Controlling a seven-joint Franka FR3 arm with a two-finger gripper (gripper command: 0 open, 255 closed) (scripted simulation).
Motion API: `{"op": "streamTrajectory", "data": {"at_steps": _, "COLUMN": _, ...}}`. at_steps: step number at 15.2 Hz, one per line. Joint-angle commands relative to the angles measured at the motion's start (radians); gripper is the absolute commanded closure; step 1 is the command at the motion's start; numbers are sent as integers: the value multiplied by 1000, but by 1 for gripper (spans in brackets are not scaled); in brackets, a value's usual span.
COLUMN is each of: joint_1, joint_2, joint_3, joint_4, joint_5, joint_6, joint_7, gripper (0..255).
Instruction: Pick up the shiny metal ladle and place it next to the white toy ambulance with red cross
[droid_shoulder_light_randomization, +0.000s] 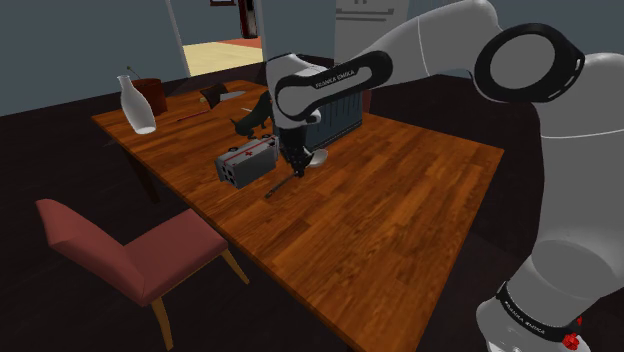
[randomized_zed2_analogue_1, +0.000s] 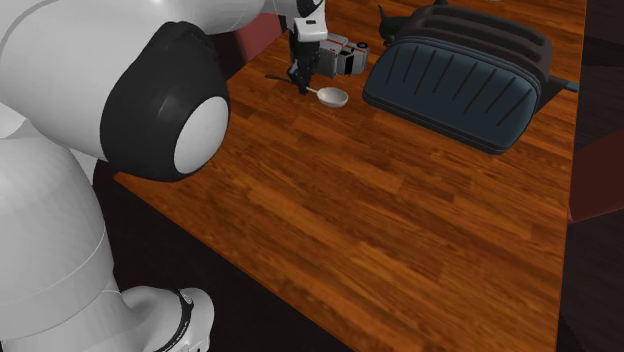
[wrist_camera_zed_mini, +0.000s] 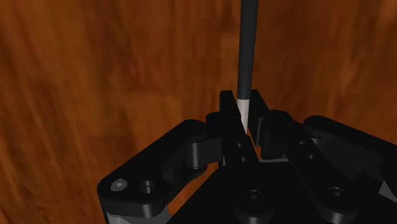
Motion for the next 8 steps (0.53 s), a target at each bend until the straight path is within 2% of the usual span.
{"op": "streamTrajectory", "data": {"at_steps": 1, "joint_1": 1, "joint_2": 11, "joint_3": -3, "joint_4": -13, "joint_5": -6, "joint_6": 23, "joint_7": 4, "gripper": 255}}
{"op": "streamTrajectory", "data": {"at_steps": 4, "joint_1": 3, "joint_2": 27, "joint_3": -9, "joint_4": -33, "joint_5": -15, "joint_6": 58, "joint_7": 10, "gripper": 255}}
{"op": "streamTrajectory", "data": {"at_steps": 8, "joint_1": 3, "joint_2": 27, "joint_3": -9, "joint_4": -33, "joint_5": -15, "joint_6": 58, "joint_7": 10, "gripper": 255}}
